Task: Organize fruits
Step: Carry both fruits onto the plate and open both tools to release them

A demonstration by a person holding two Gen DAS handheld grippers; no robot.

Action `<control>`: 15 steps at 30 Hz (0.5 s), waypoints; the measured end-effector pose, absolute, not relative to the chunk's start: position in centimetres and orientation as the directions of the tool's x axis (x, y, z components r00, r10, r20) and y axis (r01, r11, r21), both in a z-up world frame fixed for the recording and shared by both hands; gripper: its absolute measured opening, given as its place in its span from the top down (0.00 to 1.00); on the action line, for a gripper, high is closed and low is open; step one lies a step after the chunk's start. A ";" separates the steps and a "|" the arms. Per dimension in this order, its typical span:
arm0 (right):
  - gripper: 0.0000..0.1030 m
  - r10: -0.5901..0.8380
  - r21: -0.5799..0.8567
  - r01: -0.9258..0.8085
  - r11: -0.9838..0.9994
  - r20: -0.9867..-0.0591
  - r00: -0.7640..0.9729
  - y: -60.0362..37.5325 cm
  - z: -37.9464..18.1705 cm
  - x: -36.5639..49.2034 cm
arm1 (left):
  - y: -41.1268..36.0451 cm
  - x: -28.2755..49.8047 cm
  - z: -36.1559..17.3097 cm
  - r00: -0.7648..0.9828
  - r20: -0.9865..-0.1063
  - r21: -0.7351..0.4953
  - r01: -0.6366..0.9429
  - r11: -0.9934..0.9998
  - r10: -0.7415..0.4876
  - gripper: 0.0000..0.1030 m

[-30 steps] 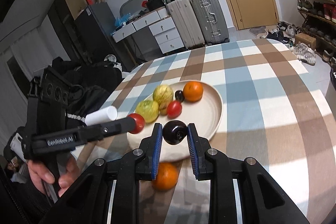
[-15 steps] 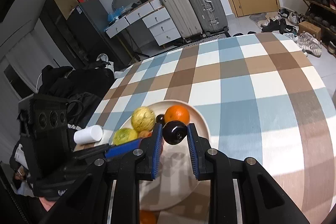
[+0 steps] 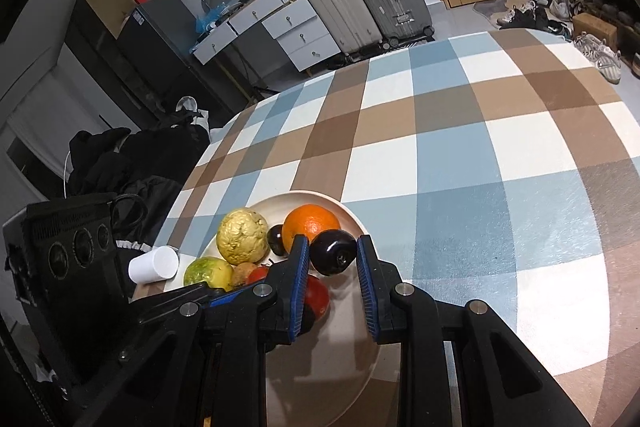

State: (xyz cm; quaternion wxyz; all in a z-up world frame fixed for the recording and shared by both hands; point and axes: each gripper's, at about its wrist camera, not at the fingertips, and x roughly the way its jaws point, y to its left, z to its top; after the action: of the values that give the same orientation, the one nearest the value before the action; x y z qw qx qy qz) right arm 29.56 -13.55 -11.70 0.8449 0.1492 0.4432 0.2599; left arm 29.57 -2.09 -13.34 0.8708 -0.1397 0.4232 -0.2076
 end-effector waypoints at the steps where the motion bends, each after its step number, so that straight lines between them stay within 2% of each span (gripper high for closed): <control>1: 0.76 0.571 0.480 -0.310 0.821 -0.672 0.472 -13.5 -11.8 29.6 | -2.1 29.6 -13.4 0.556 -0.680 -0.418 0.243 0.875 -0.479 0.74; 10: 0.75 0.553 0.457 -0.311 0.833 -0.682 0.479 -12.9 -12.2 29.6 | -2.2 29.7 -13.3 0.562 -0.683 -0.410 0.234 0.882 -0.466 0.74; 12: 0.71 0.558 0.460 -0.317 0.829 -0.673 0.485 -12.9 -12.2 29.6 | -2.1 29.8 -13.3 0.561 -0.683 -0.412 0.232 0.881 -0.467 0.74; 15: 0.57 0.571 0.470 -0.326 0.821 -0.651 0.501 -13.1 -11.7 29.2 | -2.1 29.7 -13.4 0.561 -0.692 -0.394 0.234 0.889 -0.454 0.74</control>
State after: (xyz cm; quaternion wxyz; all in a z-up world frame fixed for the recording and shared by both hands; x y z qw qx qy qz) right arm 29.20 -13.14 -11.68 0.8541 0.1442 0.4252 0.2625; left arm 29.72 -2.11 -13.35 0.8739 -0.1297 0.4251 -0.1968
